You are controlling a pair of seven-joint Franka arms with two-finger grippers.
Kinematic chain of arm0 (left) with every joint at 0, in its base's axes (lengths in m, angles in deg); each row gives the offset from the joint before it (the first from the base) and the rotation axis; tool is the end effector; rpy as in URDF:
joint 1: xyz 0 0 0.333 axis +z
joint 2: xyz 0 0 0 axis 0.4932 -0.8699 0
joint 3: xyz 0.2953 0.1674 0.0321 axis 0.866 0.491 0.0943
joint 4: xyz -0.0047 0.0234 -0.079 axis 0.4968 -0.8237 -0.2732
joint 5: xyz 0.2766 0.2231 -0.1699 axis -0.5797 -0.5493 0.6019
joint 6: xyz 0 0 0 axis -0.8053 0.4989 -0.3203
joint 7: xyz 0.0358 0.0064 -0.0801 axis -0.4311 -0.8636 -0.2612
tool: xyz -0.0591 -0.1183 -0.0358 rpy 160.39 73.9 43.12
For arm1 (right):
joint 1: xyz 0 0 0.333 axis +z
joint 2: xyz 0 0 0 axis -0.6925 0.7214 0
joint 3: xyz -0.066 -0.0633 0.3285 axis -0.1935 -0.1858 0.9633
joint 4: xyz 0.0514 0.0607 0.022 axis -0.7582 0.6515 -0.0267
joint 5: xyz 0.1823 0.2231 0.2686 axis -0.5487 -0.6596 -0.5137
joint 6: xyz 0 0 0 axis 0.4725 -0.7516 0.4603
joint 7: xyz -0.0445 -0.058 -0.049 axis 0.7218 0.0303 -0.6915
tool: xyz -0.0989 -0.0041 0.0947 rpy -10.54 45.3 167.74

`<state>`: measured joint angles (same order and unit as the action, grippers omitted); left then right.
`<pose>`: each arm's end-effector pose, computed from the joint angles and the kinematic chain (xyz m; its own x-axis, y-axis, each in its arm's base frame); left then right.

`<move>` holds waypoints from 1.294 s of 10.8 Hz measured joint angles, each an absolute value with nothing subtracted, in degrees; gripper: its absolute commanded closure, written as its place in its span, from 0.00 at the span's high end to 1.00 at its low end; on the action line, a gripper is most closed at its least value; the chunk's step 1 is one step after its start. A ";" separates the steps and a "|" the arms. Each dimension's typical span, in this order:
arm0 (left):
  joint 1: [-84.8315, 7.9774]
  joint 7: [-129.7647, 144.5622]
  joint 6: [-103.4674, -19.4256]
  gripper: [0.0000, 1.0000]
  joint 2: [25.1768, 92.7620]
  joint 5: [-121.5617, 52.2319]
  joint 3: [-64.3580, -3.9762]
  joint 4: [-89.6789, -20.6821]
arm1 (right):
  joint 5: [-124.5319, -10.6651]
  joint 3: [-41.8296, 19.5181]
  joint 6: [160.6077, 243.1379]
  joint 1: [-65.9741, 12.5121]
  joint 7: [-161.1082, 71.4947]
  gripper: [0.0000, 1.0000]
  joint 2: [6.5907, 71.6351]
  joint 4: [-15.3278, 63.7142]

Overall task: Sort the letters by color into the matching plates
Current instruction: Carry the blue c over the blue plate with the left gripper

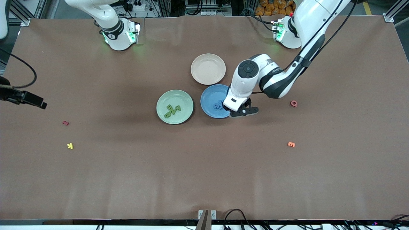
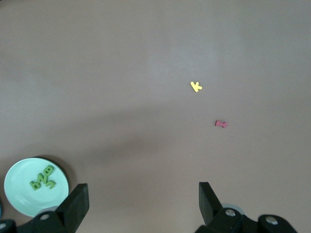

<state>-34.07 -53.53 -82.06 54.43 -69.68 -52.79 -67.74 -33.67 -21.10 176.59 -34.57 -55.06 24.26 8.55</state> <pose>0.4935 -0.3962 0.2478 0.9804 0.1941 0.0351 0.1924 -0.9802 0.0469 0.6018 -0.0452 0.5912 0.9804 -0.1951 -0.0261 -0.1954 -0.9807 -0.0099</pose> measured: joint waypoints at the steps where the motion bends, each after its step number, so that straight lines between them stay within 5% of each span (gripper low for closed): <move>1: -35.07 -55.03 -82.05 0.00 54.41 -69.68 -52.79 -67.57 | -33.71 -21.21 175.58 -34.14 -55.10 1.00 22.94 8.58; 8: -42.01 -64.69 -81.63 0.00 52.59 -69.68 -52.44 -66.78 | -33.72 -21.31 171.06 -33.39 -55.13 1.00 17.63 9.35; 9: -42.66 -65.29 -81.63 0.12 52.20 -69.68 -52.34 -66.59 | -33.70 -21.32 170.90 -33.39 -55.13 1.00 17.51 9.36; 11: -43.08 -65.41 -81.63 1.00 51.57 -69.68 -52.03 -66.25 | -33.68 -21.32 170.98 -33.38 -55.13 1.00 17.50 9.35; 14: -43.08 -65.41 -81.63 1.00 50.28 -69.68 -51.73 -64.96 | -33.65 -21.33 172.97 -33.38 -55.13 1.00 17.52 9.43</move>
